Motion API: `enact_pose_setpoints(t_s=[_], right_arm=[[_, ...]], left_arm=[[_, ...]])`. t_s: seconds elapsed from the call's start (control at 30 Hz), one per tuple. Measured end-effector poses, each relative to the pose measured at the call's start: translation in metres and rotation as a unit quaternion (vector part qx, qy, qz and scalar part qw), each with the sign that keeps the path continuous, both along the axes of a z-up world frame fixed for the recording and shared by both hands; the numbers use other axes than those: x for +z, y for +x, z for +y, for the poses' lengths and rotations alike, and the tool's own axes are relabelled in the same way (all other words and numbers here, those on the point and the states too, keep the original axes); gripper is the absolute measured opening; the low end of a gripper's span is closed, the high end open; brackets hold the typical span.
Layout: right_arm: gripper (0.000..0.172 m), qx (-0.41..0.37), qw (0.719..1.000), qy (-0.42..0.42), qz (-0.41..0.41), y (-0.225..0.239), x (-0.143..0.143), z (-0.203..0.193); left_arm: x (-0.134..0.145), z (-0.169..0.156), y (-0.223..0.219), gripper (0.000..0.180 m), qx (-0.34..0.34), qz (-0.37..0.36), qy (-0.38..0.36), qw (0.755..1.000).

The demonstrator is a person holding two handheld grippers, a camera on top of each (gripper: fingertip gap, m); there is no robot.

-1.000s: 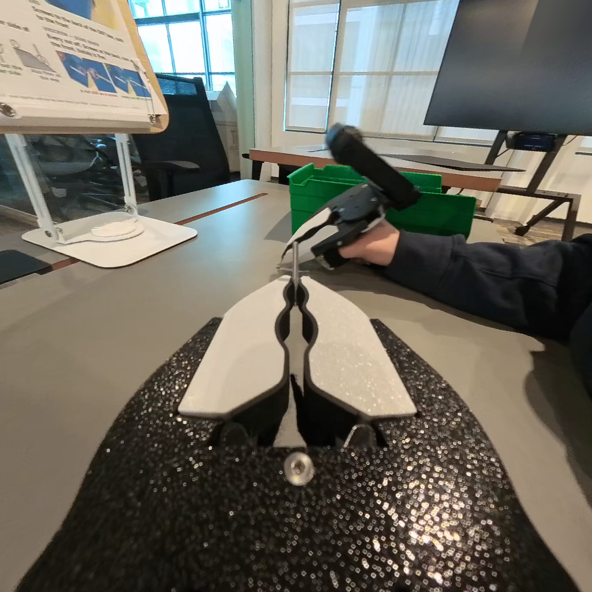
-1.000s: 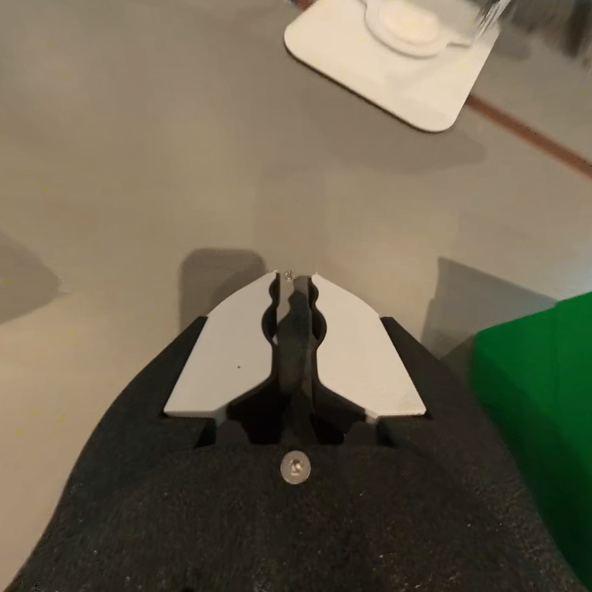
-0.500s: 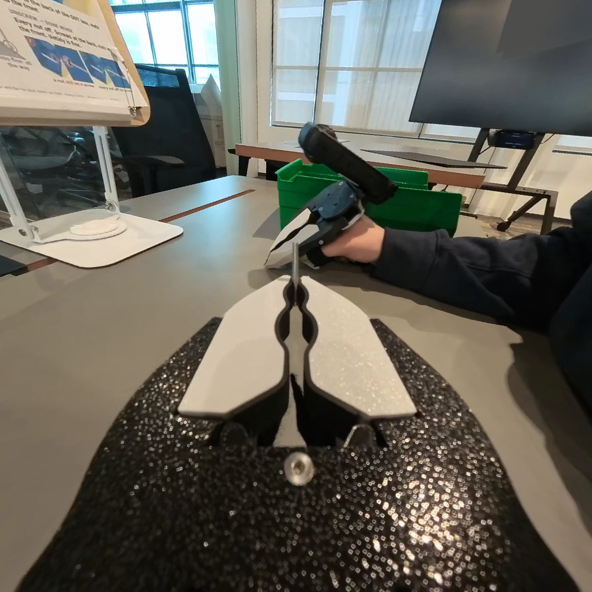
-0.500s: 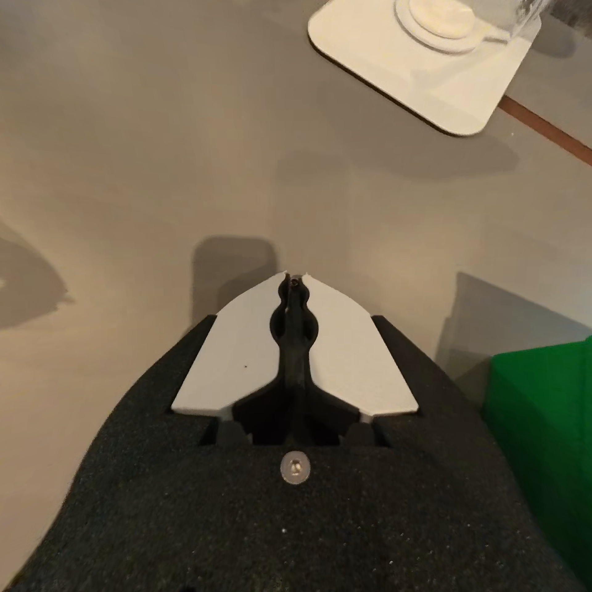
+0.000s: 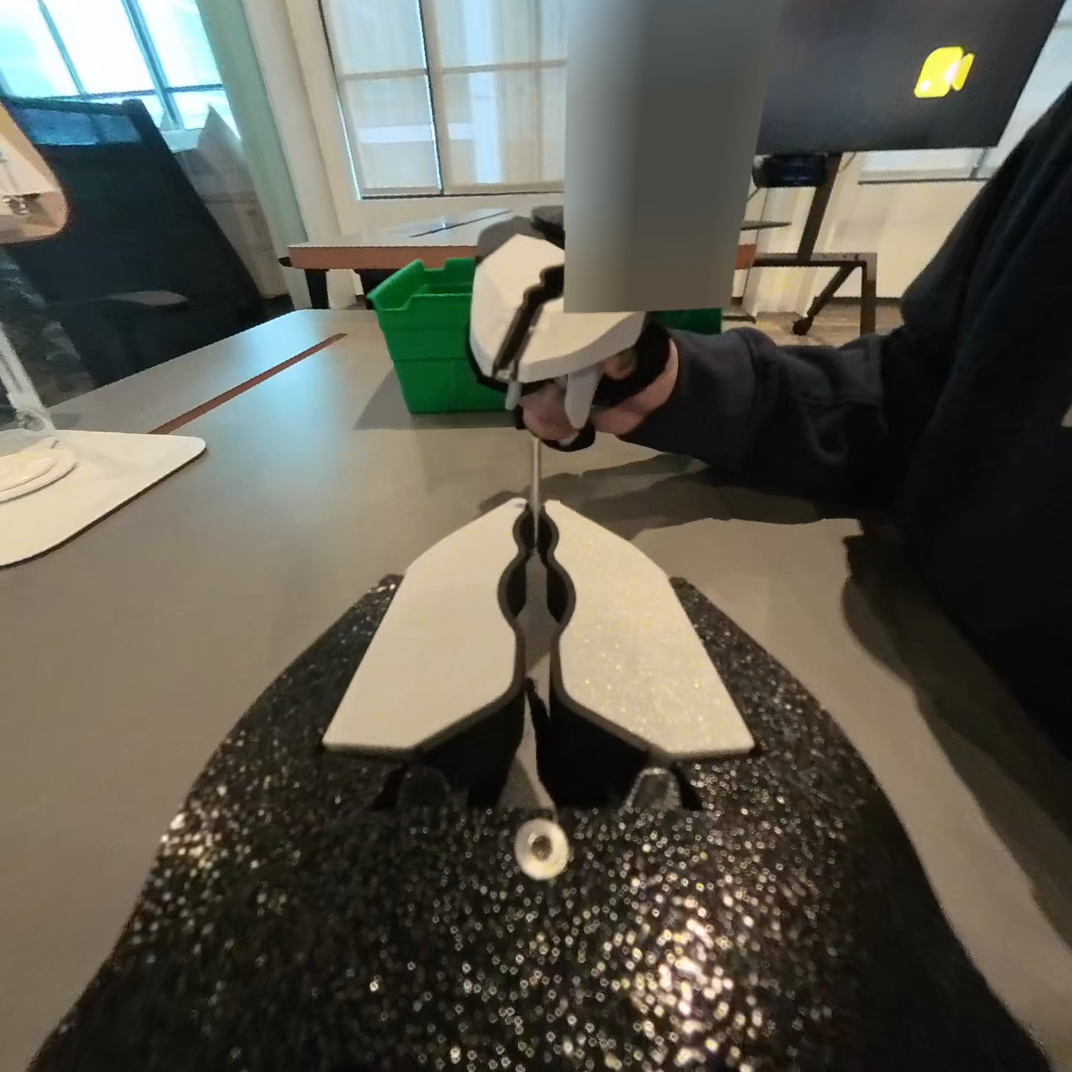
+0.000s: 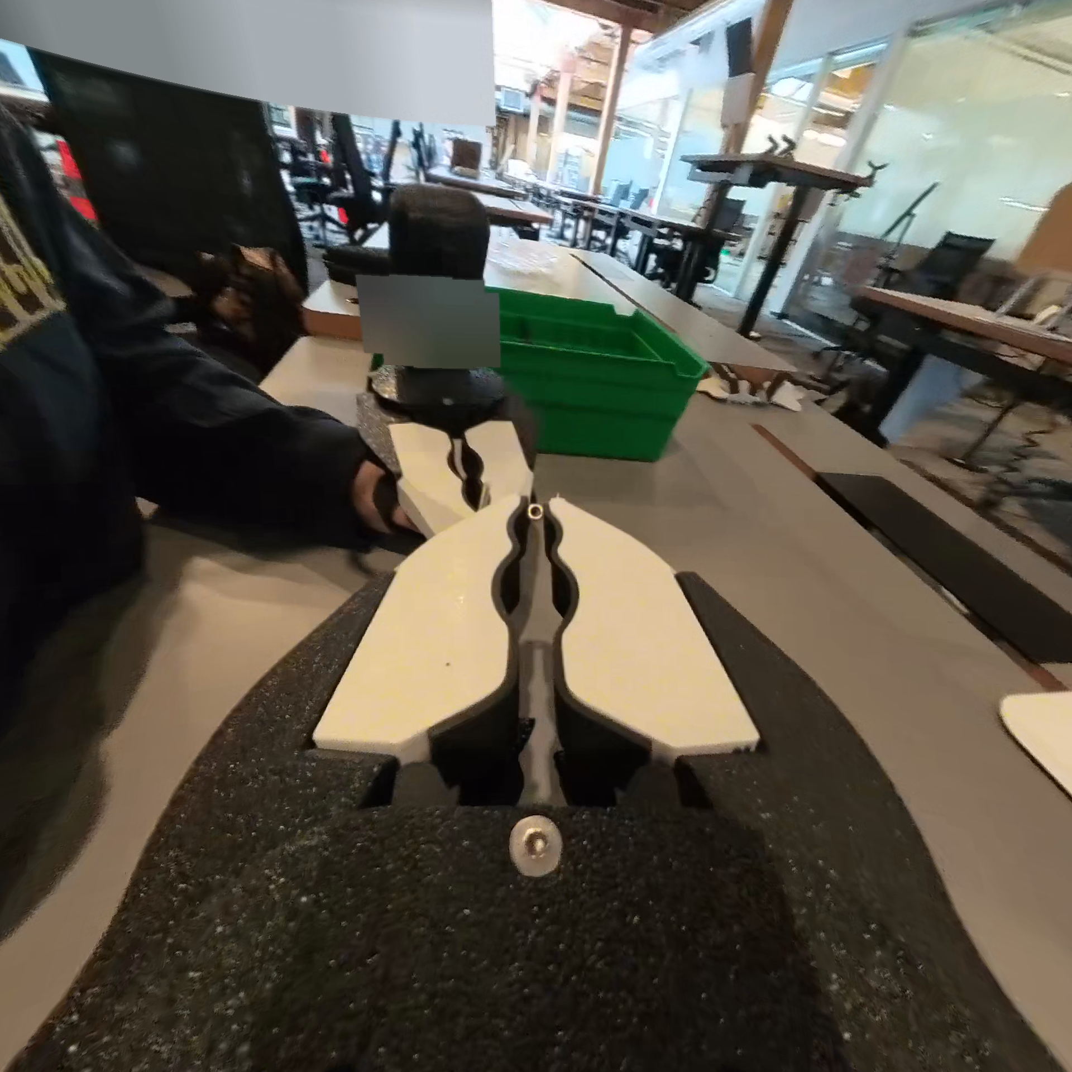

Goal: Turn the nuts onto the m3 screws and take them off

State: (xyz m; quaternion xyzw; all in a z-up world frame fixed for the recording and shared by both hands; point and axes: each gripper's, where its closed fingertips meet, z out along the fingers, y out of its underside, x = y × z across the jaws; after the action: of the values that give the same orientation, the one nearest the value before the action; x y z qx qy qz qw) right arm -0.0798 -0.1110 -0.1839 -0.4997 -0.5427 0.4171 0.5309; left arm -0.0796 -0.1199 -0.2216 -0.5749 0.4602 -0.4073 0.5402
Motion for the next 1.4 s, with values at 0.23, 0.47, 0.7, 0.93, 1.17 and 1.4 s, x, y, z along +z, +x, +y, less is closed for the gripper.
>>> enact_pose_setpoints(t_s=[0.23,0.47,0.7,0.93,1.17,1.4], right_arm=[[0.005,0.05,0.999,-0.013,-0.013,-0.01,-0.002,-0.018],[0.005,0.049,0.998,-0.008,-0.037,-0.017,-0.012,-0.02],[0.005,0.048,0.998,-0.011,-0.044,-0.017,-0.013,-0.02],[0.005,0.042,0.995,-0.002,-0.086,-0.012,-0.018,-0.02],[0.005,0.035,0.994,0.008,-0.101,-0.011,-0.02,-0.02],[0.005,0.034,0.994,0.011,-0.099,-0.011,-0.019,-0.02]], left_arm=[[-0.006,-0.005,0.006,0.001,-0.015,0.026,0.007,1.0],[-0.006,-0.005,0.005,0.001,-0.017,0.026,0.005,1.0],[-0.007,-0.006,0.006,0.001,-0.019,0.03,0.006,0.999],[-0.012,-0.006,0.009,0.001,-0.019,0.051,0.009,0.998],[-0.015,-0.006,0.011,0.001,-0.019,0.06,0.009,0.998],[-0.015,-0.006,0.011,0.0,-0.02,0.059,0.007,0.998]])
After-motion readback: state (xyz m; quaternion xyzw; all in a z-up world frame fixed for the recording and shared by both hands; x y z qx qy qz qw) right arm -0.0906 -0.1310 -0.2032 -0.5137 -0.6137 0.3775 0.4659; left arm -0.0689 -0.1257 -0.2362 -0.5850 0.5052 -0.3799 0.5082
